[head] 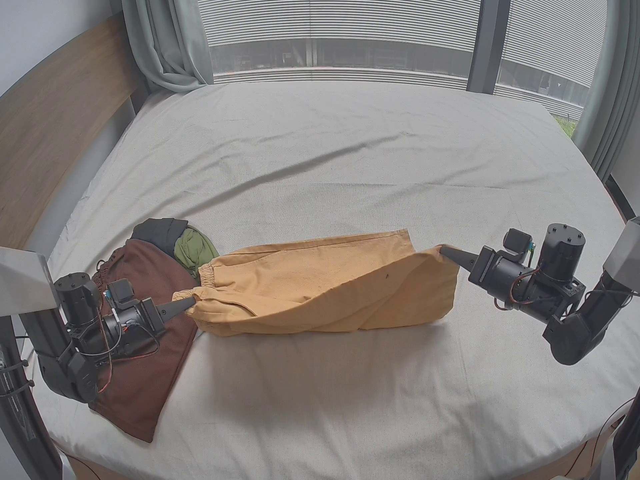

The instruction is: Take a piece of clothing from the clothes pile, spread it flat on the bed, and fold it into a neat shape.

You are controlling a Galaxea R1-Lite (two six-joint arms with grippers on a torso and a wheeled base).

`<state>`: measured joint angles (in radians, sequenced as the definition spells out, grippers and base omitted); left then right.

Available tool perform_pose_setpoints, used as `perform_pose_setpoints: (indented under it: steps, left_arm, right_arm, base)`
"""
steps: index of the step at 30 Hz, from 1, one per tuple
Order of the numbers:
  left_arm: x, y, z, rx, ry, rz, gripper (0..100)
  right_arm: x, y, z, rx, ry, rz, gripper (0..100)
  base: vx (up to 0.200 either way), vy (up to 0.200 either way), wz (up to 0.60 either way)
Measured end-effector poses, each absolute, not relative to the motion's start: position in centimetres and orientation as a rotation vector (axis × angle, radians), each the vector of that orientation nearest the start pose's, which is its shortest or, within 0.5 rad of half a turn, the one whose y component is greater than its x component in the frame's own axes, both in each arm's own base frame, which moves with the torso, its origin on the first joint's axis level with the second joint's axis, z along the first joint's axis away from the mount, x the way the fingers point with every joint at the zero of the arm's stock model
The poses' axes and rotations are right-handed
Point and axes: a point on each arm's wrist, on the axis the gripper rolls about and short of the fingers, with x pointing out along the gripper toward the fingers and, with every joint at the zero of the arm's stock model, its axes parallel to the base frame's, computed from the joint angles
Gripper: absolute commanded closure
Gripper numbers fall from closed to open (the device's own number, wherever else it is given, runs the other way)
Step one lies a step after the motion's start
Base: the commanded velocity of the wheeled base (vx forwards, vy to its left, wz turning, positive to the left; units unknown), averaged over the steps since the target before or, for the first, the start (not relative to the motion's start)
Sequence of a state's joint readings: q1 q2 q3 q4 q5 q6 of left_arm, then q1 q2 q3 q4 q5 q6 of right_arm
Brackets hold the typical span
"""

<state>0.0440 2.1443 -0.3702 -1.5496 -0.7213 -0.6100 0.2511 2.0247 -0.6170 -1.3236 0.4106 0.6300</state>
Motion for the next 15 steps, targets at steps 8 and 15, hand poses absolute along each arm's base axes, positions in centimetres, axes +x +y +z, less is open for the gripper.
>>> perform_pose_setpoints:
  steps: [8, 15]
  left_arm:
    - [30.7, -0.5, 4.1, -0.69, 0.398, -0.544, 100]
    - [32.5, -1.3, 3.1, -0.682, 0.371, -0.479, 100]
  right_arm:
    - [34.8, 9.5, 10.8, 0.613, 0.268, 0.61, 100]
    - [37.2, 9.5, 10.8, 0.615, 0.265, 0.597, 100]
  base:
    - [0.0, 0.0, 0.0]
    - [0.0, 0.0, 0.0]
